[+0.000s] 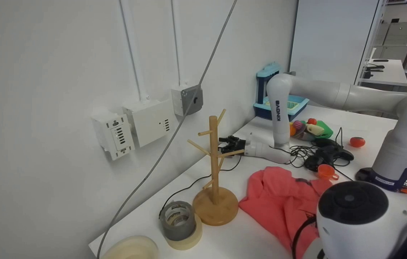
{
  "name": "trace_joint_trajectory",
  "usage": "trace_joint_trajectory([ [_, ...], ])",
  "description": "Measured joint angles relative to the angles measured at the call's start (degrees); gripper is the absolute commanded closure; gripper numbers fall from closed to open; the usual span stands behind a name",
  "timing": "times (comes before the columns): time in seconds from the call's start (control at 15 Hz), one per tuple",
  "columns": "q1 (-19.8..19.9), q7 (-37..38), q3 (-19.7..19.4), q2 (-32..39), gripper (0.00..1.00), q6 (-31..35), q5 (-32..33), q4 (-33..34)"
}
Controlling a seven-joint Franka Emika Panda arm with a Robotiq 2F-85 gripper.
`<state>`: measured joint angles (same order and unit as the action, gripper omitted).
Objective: Unfold the sweatshirt from top to bottom
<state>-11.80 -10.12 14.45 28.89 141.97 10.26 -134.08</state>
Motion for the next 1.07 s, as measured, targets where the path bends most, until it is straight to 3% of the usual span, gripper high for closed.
trace_joint_trajectory([
  [0.27,0.32,-1.52,3.58,0.39,0.99,1.50,-6.47,0.00],
  [0.33,0.53,-2.00,4.50,0.38,0.70,1.71,-8.34,0.00],
  [0.47,0.74,-2.58,5.71,0.38,0.64,1.90,-11.01,0.10],
  [1.0,1.05,-2.88,6.01,-0.65,0.02,-0.68,-12.09,0.38],
  [1.07,1.26,-3.31,6.00,-1.39,0.00,-2.14,-12.09,0.40],
])
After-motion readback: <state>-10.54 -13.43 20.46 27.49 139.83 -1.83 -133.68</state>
